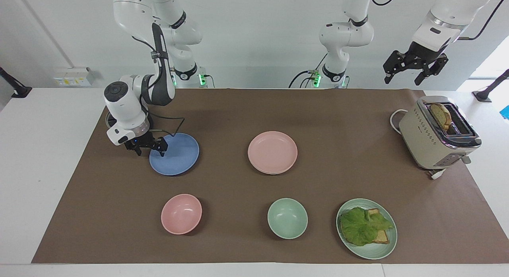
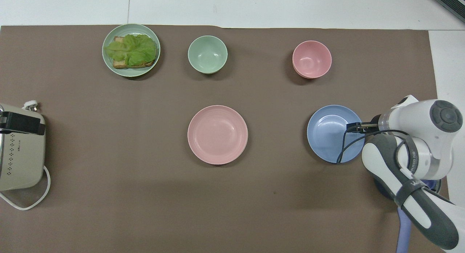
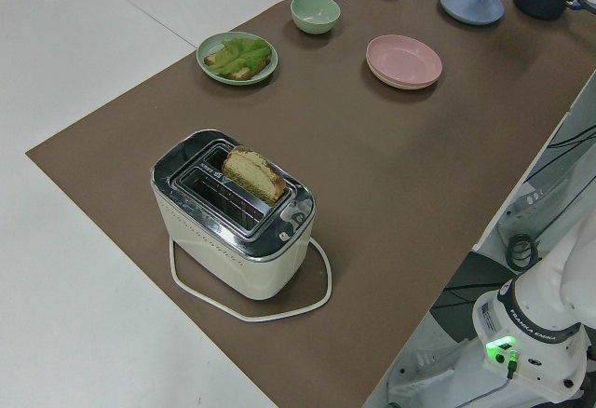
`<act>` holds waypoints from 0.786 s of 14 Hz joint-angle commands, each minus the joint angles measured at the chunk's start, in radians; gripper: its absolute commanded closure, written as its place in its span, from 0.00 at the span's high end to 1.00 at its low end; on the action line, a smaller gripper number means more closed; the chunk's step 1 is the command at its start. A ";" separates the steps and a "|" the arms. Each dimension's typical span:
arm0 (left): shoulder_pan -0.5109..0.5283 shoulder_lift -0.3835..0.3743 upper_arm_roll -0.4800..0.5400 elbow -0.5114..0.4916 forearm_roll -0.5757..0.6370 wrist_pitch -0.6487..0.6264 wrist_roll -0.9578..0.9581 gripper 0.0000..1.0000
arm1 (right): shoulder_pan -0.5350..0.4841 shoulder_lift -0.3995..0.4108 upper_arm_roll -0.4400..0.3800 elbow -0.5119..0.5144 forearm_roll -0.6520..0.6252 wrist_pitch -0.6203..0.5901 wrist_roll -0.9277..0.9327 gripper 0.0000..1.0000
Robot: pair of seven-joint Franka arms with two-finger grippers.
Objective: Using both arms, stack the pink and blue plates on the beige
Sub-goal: 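Grasp the blue plate rim with the right gripper and lift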
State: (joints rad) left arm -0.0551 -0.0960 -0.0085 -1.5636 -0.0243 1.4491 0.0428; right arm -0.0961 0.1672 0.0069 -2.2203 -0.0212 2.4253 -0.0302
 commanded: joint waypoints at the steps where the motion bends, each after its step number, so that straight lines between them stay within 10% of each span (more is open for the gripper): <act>1: 0.012 -0.025 -0.008 -0.026 0.006 -0.003 0.012 1.00 | -0.013 -0.011 0.008 -0.027 0.021 0.031 -0.040 0.88; 5: 0.014 -0.027 -0.007 -0.026 0.004 -0.004 0.012 1.00 | -0.014 -0.015 0.008 -0.035 0.023 0.023 -0.048 0.03; 11: 0.014 -0.025 -0.007 -0.026 0.006 -0.004 0.012 1.00 | -0.013 -0.021 0.008 -0.032 0.084 0.014 -0.057 0.00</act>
State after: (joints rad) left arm -0.0551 -0.0961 -0.0087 -1.5638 -0.0243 1.4490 0.0428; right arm -0.0974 0.1520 0.0072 -2.2352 0.0315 2.4298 -0.0507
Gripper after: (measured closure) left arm 0.000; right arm 0.907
